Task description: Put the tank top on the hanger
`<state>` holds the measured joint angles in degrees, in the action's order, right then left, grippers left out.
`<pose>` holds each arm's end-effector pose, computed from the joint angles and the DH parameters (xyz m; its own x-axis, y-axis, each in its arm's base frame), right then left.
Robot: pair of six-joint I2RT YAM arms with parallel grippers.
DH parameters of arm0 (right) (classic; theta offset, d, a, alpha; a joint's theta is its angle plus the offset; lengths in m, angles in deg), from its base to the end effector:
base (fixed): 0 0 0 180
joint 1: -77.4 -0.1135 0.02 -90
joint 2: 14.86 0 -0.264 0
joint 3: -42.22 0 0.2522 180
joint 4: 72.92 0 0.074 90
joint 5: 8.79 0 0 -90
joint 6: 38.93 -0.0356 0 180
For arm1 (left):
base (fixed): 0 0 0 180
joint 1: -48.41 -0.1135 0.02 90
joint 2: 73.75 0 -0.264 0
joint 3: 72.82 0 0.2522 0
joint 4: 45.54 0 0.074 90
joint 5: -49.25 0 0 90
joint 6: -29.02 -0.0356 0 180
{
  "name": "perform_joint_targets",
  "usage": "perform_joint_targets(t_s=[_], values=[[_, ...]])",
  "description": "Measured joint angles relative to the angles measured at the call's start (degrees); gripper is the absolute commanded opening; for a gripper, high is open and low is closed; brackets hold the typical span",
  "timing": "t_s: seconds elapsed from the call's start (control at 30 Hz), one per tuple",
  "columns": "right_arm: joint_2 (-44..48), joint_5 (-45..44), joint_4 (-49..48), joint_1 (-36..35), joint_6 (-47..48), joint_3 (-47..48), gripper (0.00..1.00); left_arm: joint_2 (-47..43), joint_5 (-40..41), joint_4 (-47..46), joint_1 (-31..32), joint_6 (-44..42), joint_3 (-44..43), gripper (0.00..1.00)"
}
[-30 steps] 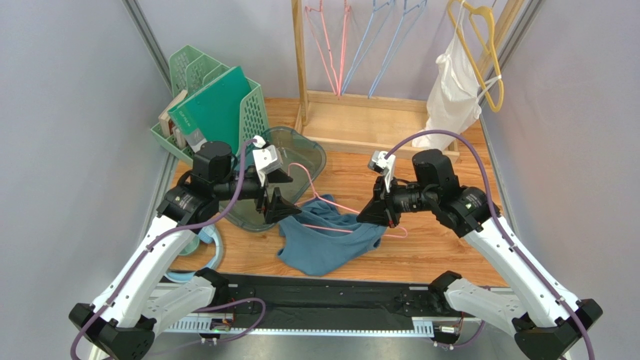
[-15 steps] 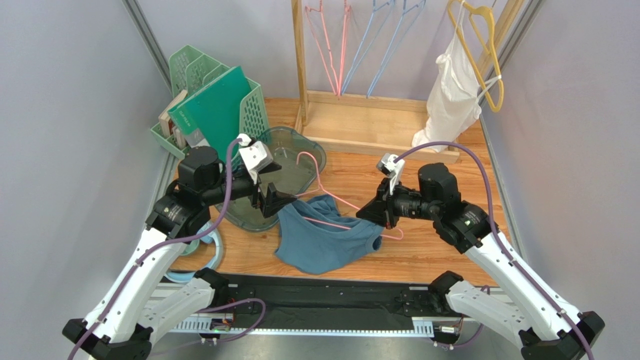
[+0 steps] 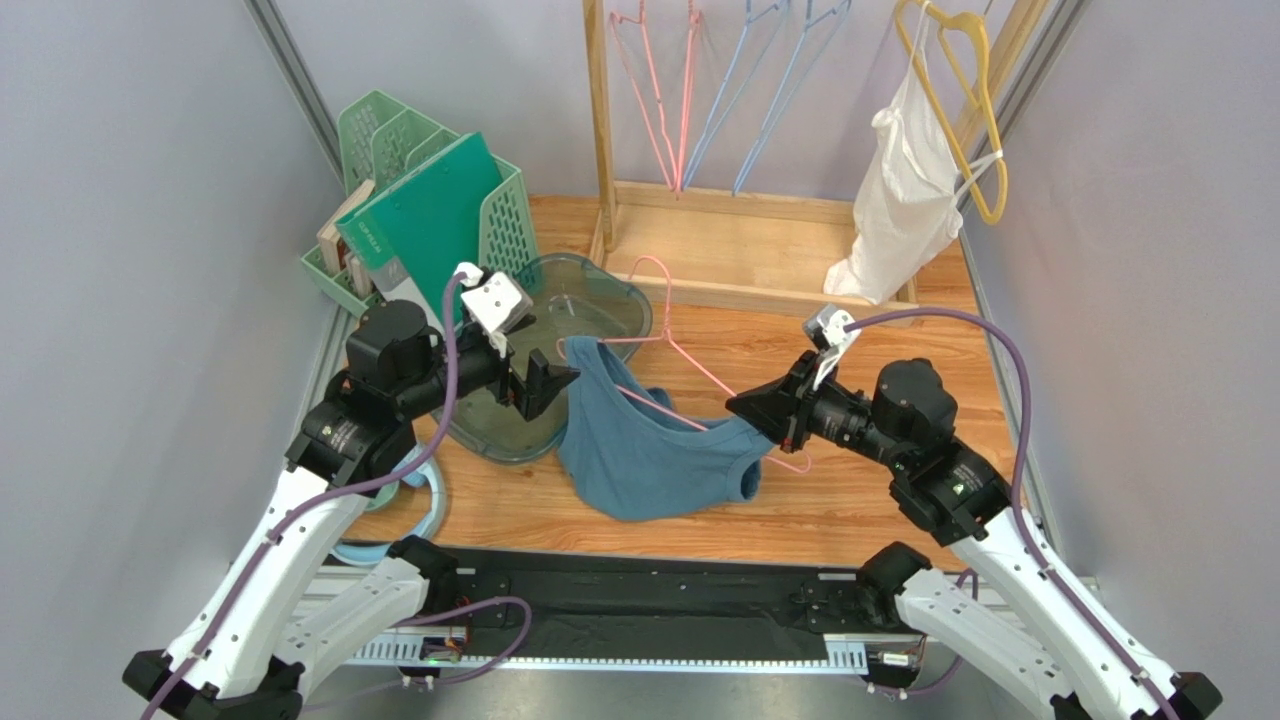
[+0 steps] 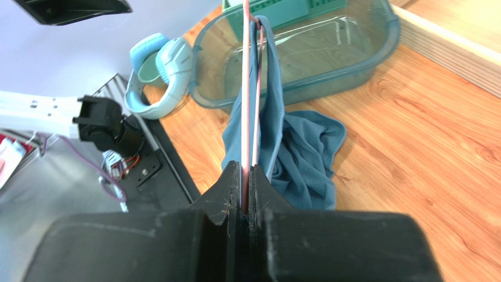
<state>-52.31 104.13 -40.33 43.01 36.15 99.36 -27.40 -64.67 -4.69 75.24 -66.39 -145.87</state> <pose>0.1176 0.0973 0.3352 -0.3926 0.0186 -0.9195 -0.7580 0.5597 0.3350 0.1420 -0.0880 0.3918 -0.1452 0.1700 -0.9747 0.7806 0.6250 -0.0073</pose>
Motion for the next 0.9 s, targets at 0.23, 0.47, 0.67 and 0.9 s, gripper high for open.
perform_joint_targets(t_s=[0.23, 0.47, 0.67, 0.9], values=[[4.1, -8.2, 0.8, 0.0, -1.2, -0.6, 0.00, -0.2, 3.6, -0.2, -0.4, 0.8, 0.0, 0.99], [9.6, -17.3, 3.3, 0.0, -1.4, -0.6, 0.00, -0.1, 5.0, -0.2, -0.7, 1.1, 0.0, 0.99], [11.8, -24.3, 7.7, 0.0, -1.6, 0.6, 0.00, -0.1, 5.2, -0.2, -0.7, 1.2, 0.0, 0.99], [16.1, -32.6, 12.3, 0.0, -1.2, 1.5, 0.00, -0.1, 5.5, -0.2, -0.7, 1.2, 0.0, 0.99]])
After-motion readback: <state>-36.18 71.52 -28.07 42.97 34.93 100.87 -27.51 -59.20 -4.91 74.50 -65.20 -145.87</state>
